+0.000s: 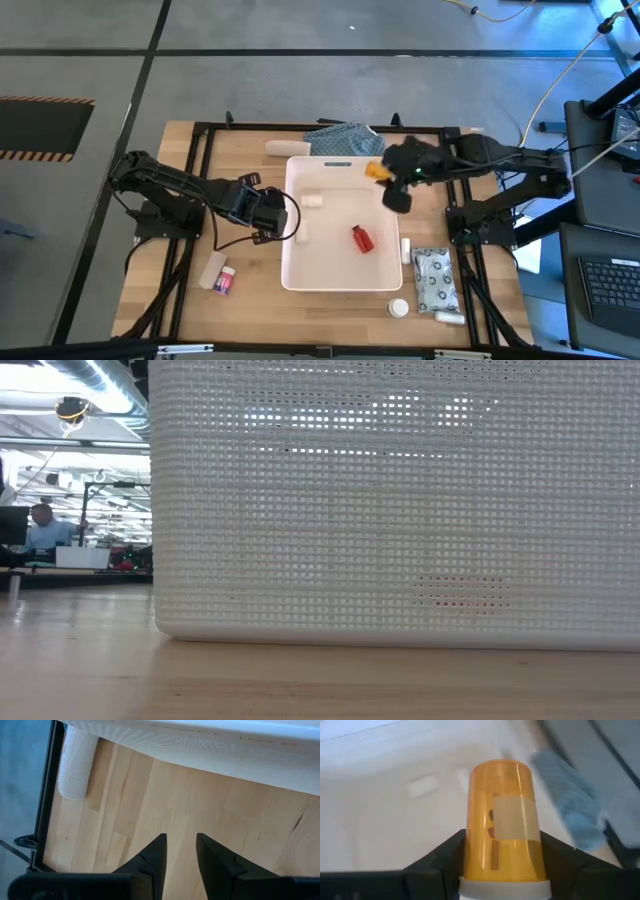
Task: Pick & place medical supplies in basket/bin
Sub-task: Put the orange pill bottle into the white bin
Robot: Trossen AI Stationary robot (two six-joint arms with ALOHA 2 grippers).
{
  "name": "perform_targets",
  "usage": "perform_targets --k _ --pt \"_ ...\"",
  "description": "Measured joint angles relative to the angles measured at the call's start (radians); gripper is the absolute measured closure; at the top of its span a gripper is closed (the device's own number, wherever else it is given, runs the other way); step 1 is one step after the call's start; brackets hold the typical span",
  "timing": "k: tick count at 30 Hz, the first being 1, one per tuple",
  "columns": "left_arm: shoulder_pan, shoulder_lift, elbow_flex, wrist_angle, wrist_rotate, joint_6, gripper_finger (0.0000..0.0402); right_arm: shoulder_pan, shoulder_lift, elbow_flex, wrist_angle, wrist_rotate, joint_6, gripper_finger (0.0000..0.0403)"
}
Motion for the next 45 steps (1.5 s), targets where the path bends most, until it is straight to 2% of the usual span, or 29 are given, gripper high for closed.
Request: perform_targets --k 5,7,15,28,37,45 --pt "0.0 0.0 0.0 0.0 0.0 0.0 0.0302 0.072 0.151 0.119 0.001 -0.164 -0.047 0.0204" --pt "0.0 0.0 0.0 0.0 0.0 0.0 0.0302 0.106 0.213 0.156 0.0 -0.195 -0.065 0.0204" --pt "0.0 0.0 0.0 0.0 0.0 0.0 0.0307 0.172 0.444 0.251 -0.044 -0.2 -0.105 0.0204" --pt "0.0 0.0 0.0 0.0 0.0 0.001 0.0309 0.162 0.725 0.252 -0.039 -0.198 -0.229 0.0204" --pt "0.0 0.0 0.0 0.0 -0.001 0.001 0.0309 0.159 0.84 0.252 -0.053 -0.197 -0.26 0.0204" --pt "0.0 0.0 0.0 0.0 -0.007 0.0 0.0309 0.159 0.857 0.241 -0.011 -0.197 -0.256 0.0204"
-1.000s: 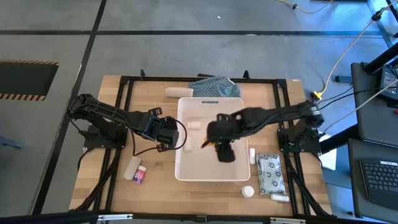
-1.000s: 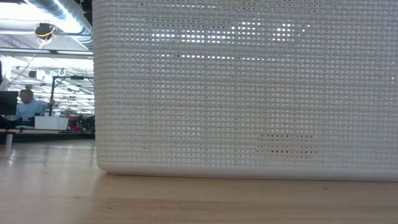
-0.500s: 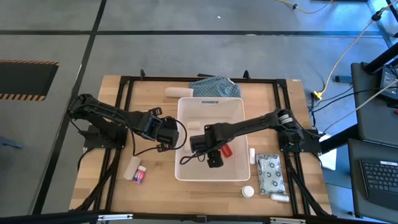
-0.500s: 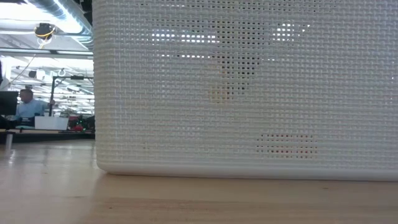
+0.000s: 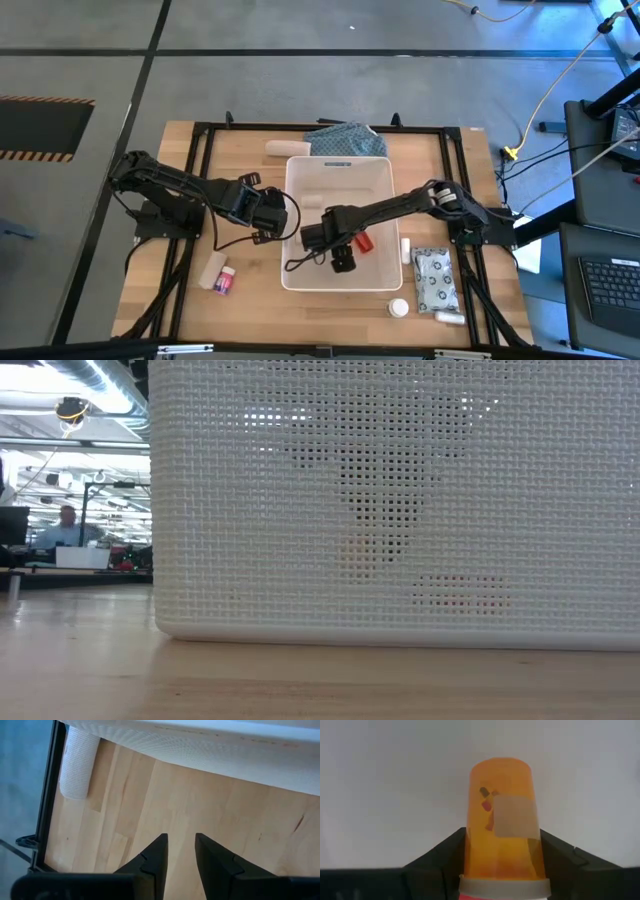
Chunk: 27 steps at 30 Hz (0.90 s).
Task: Pick & place medical supplies in basket/bin
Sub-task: Put the orange pill bottle into the white bin
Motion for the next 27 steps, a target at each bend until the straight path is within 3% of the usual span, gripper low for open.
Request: perform_targets --k 19,27 --pt "0.0 0.0 0.0 0.0 -0.001 -0.002 0.031 -0.004 0.01 -0.003 0.036 -0.001 -0.004 0.0201" --pt "0.0 0.0 0.0 0.0 0.001 -0.024 0.0305 -0.038 0.009 -0.003 0.002 0.0 0.001 0.0153"
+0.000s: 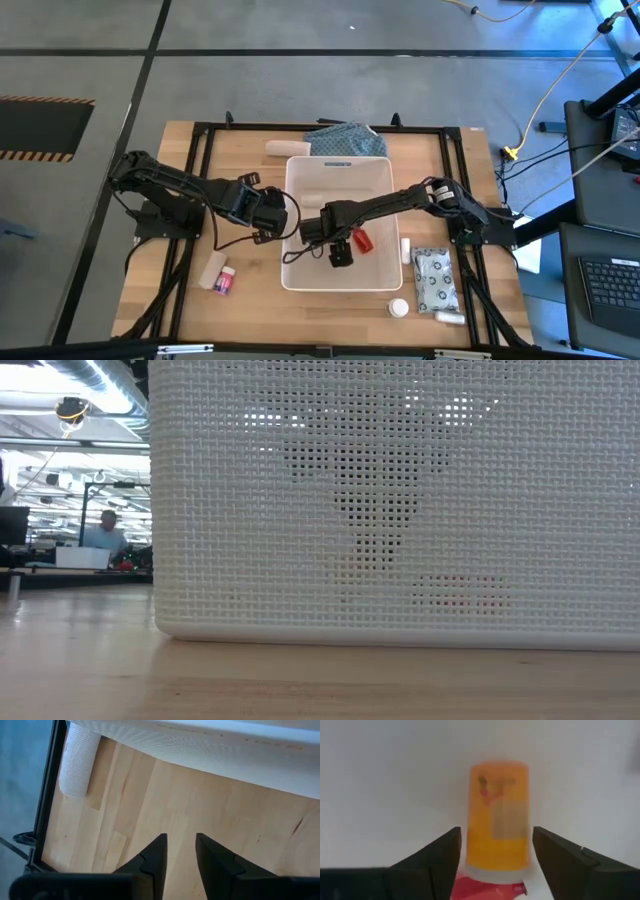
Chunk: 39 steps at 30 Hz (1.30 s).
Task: Pick & place medical supplies in basket/bin
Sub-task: Put the orange pill bottle into the white bin, then put the pink pill bottle into the white bin
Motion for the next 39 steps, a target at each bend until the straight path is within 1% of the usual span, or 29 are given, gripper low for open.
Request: perform_targets --k 4,8,10,14,18,24,27,30,35,39 --pt "0.0 0.0 0.0 -0.007 0.021 0.014 0.0298 -0.009 0.0 0.0 -0.069 0.002 0.004 0.013" --pt "0.0 0.0 0.0 -0.013 0.088 -0.015 0.0289 -0.018 -0.007 0.008 -0.19 0.009 0.087 0.0122" --pt "0.0 0.0 0.0 -0.013 0.123 -0.03 0.0284 -0.02 -0.028 0.01 -0.208 0.066 0.104 0.0121" --pt "-0.002 0.0 0.0 -0.009 0.173 -0.074 0.0271 -0.02 -0.105 0.012 -0.179 0.193 0.106 0.0121" --pt "-0.011 0.0 0.0 -0.009 0.194 -0.128 0.0255 -0.02 -0.21 0.012 -0.17 0.21 0.131 0.0121" --pt "-0.076 0.018 -0.005 -0.003 0.244 -0.281 0.0238 -0.015 -0.413 0.012 -0.16 0.214 0.187 0.0121" --pt "-0.129 0.043 -0.032 -0.001 0.264 -0.386 0.0237 0.001 -0.513 -0.002 -0.121 0.262 0.187 0.0121" --pt "-0.178 0.072 -0.08 -0.002 0.284 -0.529 0.0237 0.023 -0.602 -0.031 -0.086 0.312 0.185 0.0121" --pt "-0.24 0.11 -0.169 -0.007 0.381 -0.74 0.0237 0.039 -0.723 -0.101 -0.019 0.335 0.158 0.0121" --pt "-0.275 0.126 -0.219 0.011 0.416 -0.872 0.0237 0.042 -0.778 -0.151 0.029 0.336 0.158 0.0121"
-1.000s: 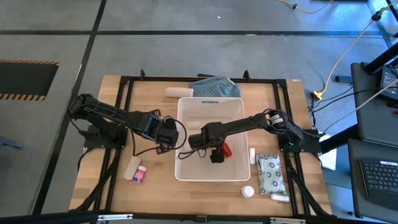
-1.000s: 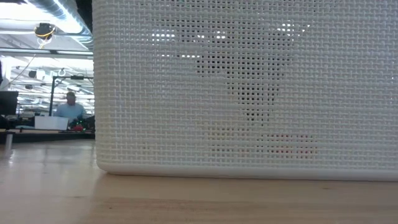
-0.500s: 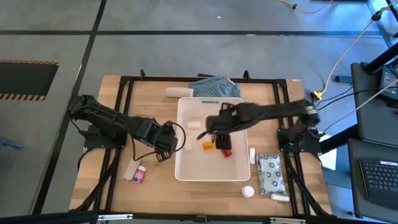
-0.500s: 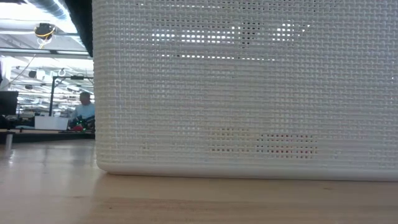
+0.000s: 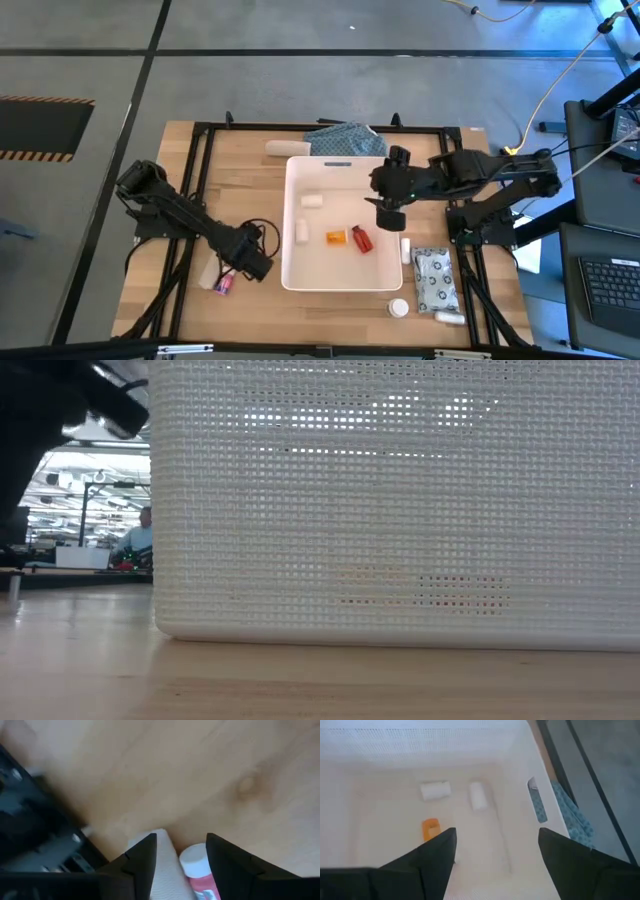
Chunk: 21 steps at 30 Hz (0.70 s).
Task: Pick & place medical supplies in basket/bin
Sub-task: Put the pink pill bottle into the white bin
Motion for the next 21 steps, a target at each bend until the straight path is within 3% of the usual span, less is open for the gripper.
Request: perform_targets --k 5,21 --pt "-0.039 0.009 -0.012 0.017 0.022 -0.129 0.0237 0.0 -0.011 -0.029 0.004 -0.001 0.0 0.0121" --pt "-0.031 0.009 -0.012 0.039 0.005 -0.125 0.0239 0.0 -0.012 -0.111 0.011 0.011 -0.1 0.0121"
